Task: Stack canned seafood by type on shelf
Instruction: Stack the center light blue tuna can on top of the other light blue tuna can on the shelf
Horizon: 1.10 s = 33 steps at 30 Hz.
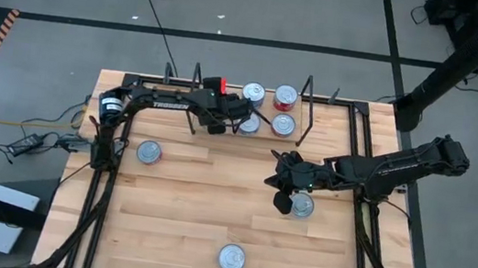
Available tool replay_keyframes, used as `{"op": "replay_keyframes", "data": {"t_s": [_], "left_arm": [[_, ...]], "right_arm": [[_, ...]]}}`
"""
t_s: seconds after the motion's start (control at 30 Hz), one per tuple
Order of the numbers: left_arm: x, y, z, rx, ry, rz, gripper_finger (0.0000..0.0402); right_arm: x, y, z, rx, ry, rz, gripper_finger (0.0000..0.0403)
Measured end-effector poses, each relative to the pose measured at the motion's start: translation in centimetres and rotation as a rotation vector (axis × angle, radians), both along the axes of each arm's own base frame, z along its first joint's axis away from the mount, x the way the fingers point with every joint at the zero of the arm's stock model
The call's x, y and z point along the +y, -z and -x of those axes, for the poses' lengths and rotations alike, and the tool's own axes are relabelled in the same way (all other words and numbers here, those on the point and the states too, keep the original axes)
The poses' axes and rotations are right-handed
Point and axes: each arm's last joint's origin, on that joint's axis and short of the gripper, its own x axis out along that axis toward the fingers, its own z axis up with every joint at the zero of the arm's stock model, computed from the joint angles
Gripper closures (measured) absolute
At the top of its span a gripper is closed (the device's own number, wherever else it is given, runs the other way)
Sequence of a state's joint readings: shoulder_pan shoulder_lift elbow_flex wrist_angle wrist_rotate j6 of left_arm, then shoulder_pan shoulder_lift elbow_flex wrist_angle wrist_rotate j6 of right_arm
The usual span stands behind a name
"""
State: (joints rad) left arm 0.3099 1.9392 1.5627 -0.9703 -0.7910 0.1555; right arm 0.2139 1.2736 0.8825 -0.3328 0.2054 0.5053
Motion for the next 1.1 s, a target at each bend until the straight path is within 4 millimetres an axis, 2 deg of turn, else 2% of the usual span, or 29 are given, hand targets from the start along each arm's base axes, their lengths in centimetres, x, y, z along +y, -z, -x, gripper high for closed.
{"op": "replay_keyframes", "data": {"t_s": [0.17, 0.6, 0.93, 1.1], "left_arm": [[0.2, 0.0, 0.1, 0.006, -0.006, 0.004, 0.0237], [0.6, 0.0, 0.3, -0.005, -0.012, 0.030, 0.0239], [1.7, 0.0, 0.6, -0.005, -0.026, 0.033, 0.0239], [1.9, 0.1, 0.7, -0.011, -0.023, 0.056, 0.0228]], "right_arm": [[0.0, 0.0, 0.0, 0.000, -0.001, 0.000, 0.0394], [0.0, 0.0, 0.0, 0.000, -0.006, -0.004, 0.0394], [0.0, 0.0, 0.0, 0.000, -0.007, -0.006, 0.0394], [0.1, 0.0, 0.0, 0.000, -0.009, -0.007, 0.0394]]}}
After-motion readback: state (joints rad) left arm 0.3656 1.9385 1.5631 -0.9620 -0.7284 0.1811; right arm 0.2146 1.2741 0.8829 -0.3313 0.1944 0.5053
